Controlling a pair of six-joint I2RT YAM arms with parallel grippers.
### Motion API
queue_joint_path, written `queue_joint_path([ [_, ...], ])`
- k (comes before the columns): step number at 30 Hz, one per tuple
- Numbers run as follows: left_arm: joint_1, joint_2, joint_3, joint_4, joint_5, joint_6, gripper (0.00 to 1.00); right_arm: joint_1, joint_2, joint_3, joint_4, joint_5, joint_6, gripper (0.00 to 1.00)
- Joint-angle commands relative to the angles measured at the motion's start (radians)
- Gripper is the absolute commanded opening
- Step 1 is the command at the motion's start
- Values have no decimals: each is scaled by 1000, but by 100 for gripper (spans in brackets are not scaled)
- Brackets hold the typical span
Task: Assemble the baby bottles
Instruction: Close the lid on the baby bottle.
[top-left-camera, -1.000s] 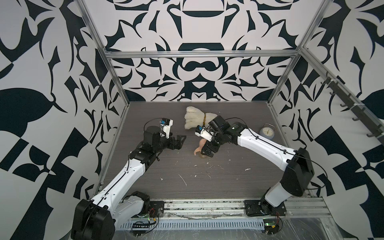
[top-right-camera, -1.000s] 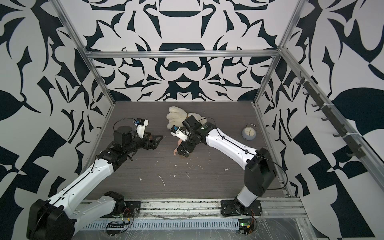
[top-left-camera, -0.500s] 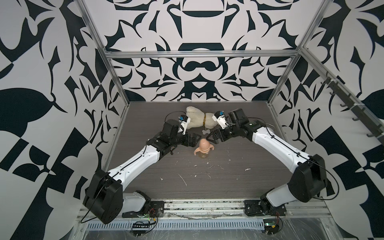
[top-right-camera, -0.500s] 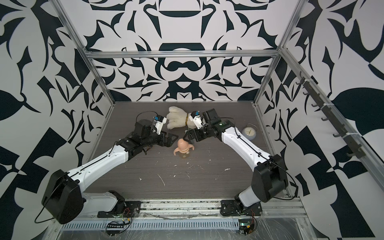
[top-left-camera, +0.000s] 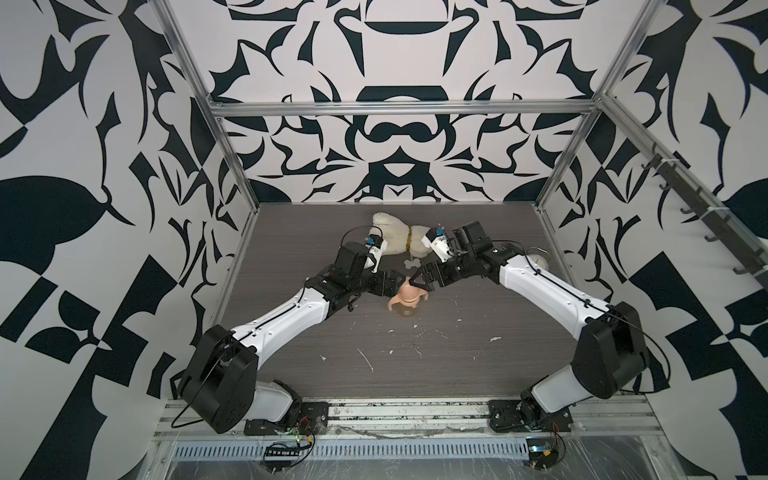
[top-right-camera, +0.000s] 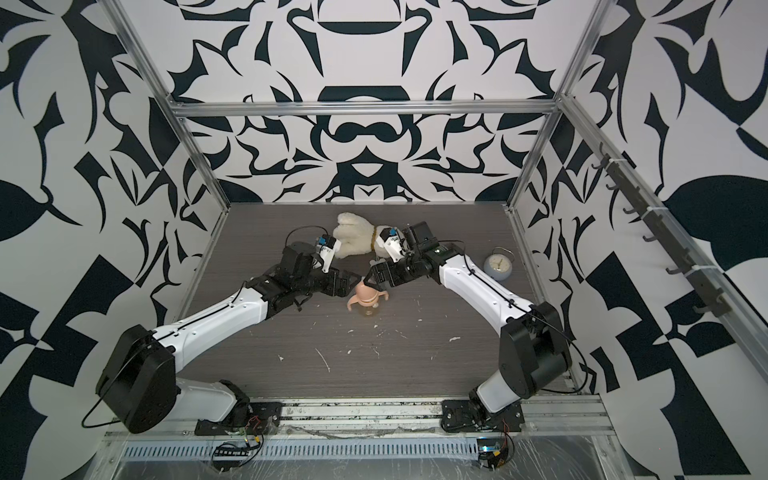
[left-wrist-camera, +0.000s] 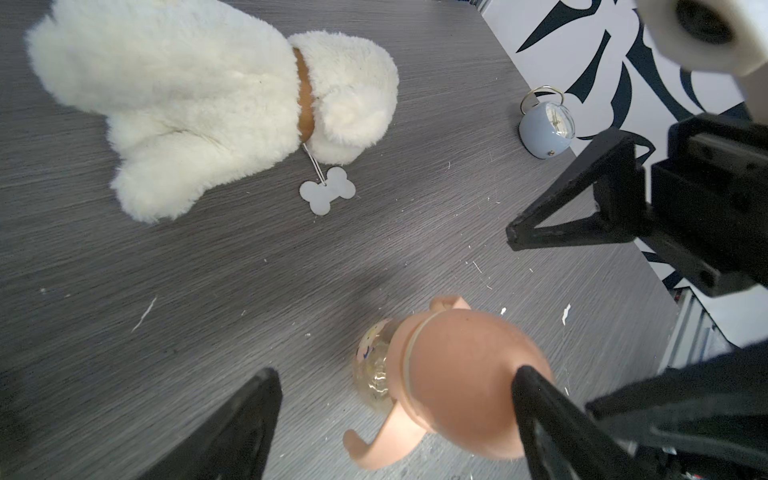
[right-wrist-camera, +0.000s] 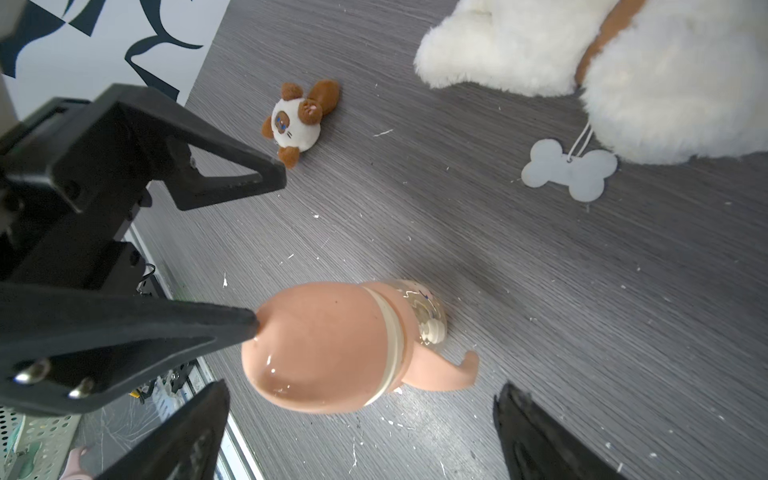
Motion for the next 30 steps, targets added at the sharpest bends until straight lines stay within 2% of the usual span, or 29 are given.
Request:
queue_joint_path([
  [1, -5, 9, 16, 15, 15, 1, 89, 1, -14, 7, 11, -8, -7, 100],
  [16, -25, 16, 4, 6, -2, 11, 87, 0, 26, -2, 28, 5, -13, 99],
  [23, -36, 23, 4, -7, -10, 21, 86, -1, 39, -8, 33, -11, 3, 92],
  [30, -42, 28, -10, -23, -21, 20, 86, -3, 11, -95, 66, -12, 28, 89],
])
